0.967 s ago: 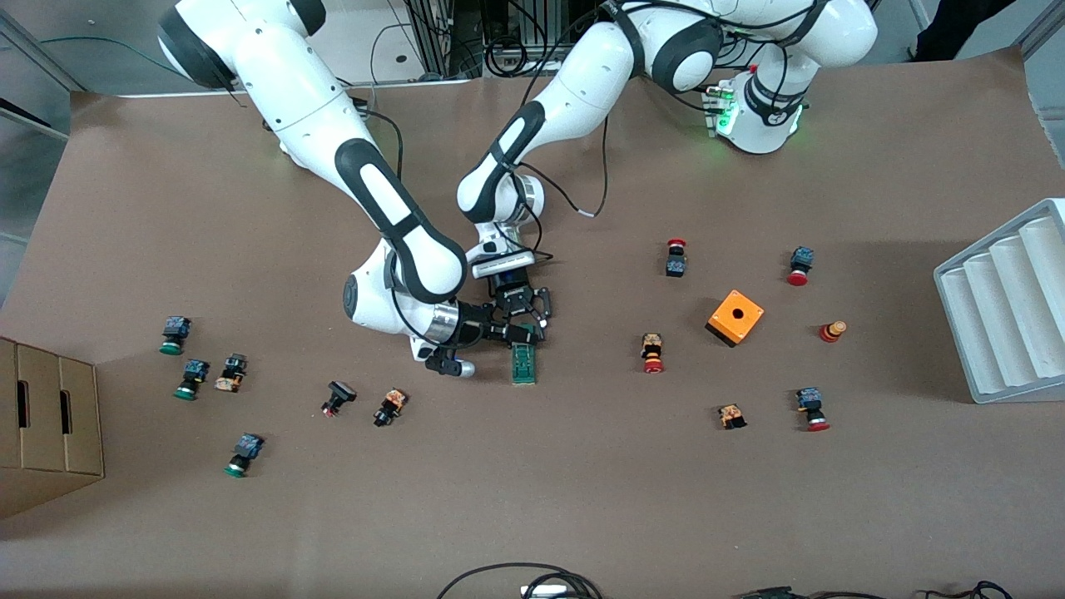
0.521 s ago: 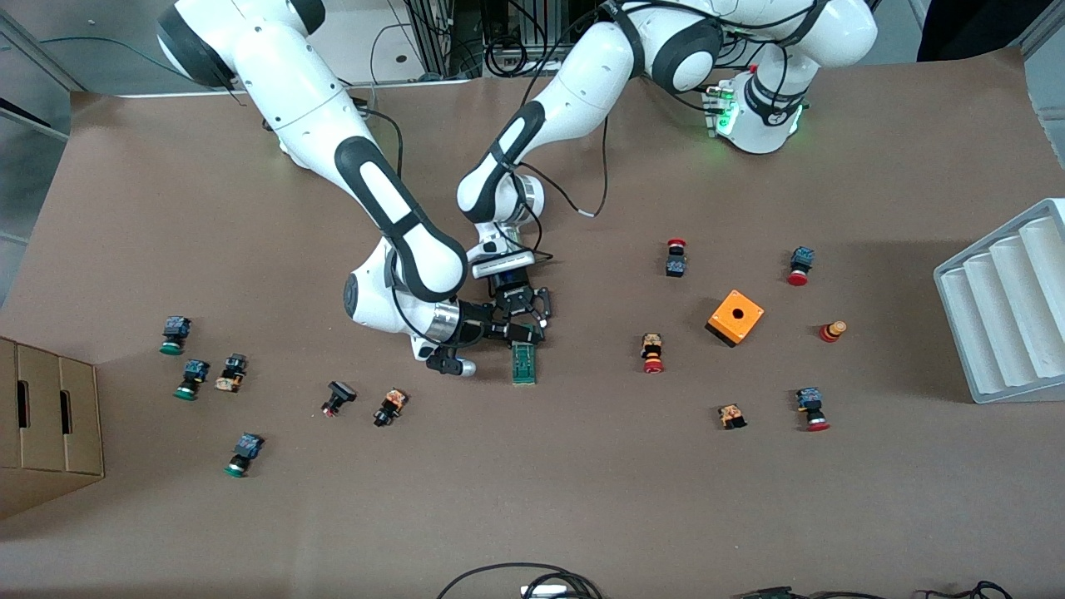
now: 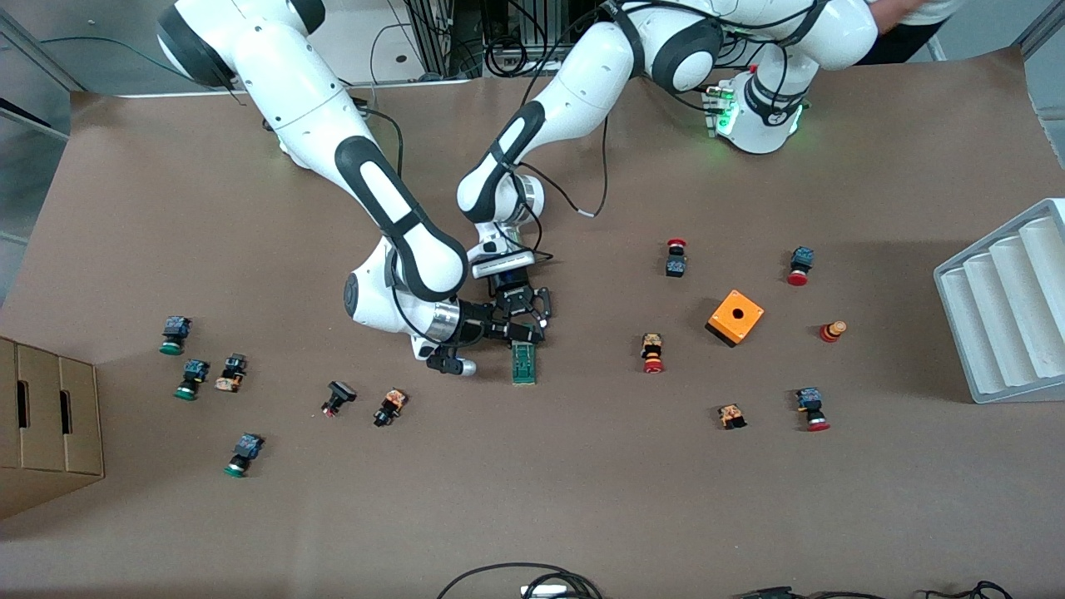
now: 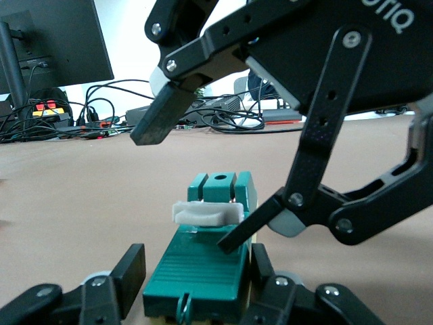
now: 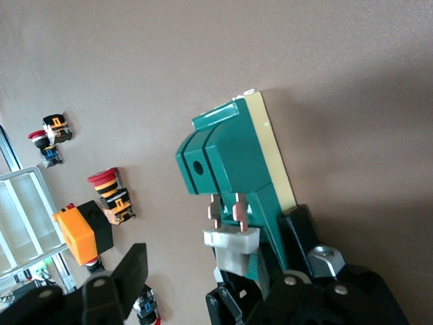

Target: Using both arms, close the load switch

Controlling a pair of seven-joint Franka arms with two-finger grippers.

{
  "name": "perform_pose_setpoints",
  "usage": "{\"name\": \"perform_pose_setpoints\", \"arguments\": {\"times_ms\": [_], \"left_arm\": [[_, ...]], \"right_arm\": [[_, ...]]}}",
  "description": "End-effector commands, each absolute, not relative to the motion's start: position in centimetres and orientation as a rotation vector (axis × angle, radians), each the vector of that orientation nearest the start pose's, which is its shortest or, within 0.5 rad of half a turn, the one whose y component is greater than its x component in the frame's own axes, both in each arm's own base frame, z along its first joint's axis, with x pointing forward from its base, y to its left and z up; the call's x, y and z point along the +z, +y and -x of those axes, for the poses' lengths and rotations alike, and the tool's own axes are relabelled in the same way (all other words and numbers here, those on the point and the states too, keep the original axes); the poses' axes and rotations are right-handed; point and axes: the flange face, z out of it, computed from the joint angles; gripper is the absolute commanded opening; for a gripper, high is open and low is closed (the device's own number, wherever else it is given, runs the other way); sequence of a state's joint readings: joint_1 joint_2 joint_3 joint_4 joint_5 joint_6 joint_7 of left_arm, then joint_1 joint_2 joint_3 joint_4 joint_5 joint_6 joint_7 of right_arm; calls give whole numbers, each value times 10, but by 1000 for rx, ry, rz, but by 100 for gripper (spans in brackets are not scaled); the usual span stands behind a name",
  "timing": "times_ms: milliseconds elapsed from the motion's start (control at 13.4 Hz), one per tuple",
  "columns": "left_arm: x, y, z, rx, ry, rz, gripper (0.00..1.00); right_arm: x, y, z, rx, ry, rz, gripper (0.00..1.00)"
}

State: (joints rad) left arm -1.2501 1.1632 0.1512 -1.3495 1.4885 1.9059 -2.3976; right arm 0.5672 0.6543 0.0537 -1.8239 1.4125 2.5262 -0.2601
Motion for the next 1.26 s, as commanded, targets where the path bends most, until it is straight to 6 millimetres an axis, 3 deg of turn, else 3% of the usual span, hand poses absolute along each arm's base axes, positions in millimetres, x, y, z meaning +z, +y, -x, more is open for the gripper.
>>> {"name": "perform_pose_setpoints", "arguments": {"times_ms": [0, 967, 1190], "left_arm": [[12, -562, -360, -1807, -223, 2177, 69], [11, -561, -360, -1813, -233, 2171, 69], [11, -561, -360, -1813, -233, 2171, 69]], "right_arm": [[187, 368, -525, 137, 410, 2269, 74], [191, 372, -522, 148, 415, 2265, 73], [189, 372, -521, 146, 402, 2269, 65]]}}
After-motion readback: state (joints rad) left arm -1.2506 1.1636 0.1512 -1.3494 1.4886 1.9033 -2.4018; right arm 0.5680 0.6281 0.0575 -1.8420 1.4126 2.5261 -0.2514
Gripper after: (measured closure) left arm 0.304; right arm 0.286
